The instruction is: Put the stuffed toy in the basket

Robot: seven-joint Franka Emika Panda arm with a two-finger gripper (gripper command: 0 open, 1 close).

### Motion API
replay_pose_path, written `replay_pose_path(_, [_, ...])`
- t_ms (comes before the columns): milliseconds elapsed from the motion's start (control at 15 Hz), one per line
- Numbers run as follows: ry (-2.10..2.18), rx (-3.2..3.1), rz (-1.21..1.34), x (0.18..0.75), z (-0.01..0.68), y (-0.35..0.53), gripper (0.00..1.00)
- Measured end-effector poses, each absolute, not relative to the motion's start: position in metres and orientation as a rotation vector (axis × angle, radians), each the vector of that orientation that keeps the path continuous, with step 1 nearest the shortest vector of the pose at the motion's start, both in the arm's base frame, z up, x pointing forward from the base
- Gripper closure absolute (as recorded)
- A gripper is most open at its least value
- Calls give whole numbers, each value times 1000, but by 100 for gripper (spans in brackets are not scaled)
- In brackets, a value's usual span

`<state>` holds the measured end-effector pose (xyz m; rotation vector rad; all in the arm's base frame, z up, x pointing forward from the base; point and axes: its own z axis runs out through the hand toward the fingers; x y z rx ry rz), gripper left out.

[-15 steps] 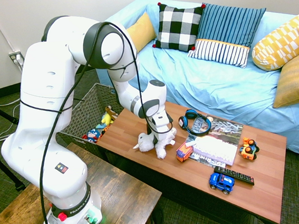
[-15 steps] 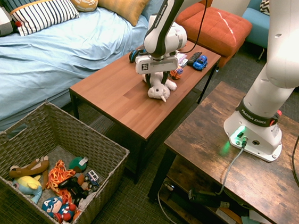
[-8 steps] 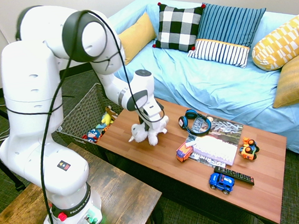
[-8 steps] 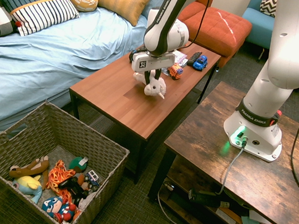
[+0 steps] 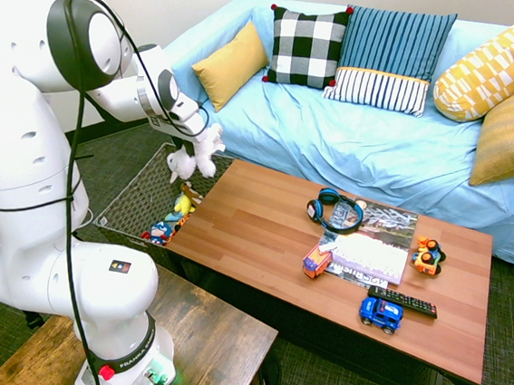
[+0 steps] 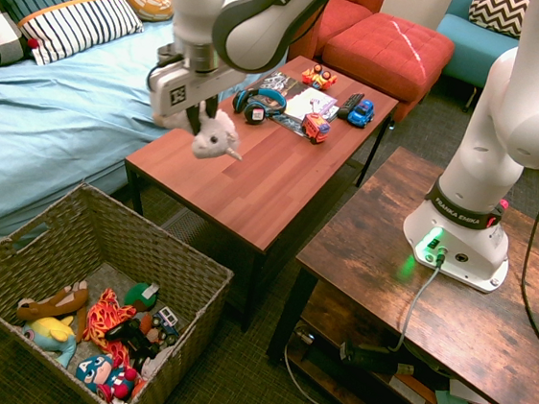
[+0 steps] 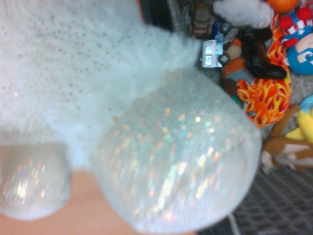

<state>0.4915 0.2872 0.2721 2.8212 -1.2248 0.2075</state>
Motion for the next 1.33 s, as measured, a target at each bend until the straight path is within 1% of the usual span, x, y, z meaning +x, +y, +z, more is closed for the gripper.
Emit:
replay_pose_path(200, [-1086,2849,215,503,233,362,100])
replay_pose_path(400, [-1002,2872,179,503,184,413,100])
replay_pose_path(467, [-986,2869,170,503,170,422,0])
replay_pose_path(733, [-975,2858,134,505,145,431,0])
replay_pose_path(1333, [-991,2836,118,504,143,420,0])
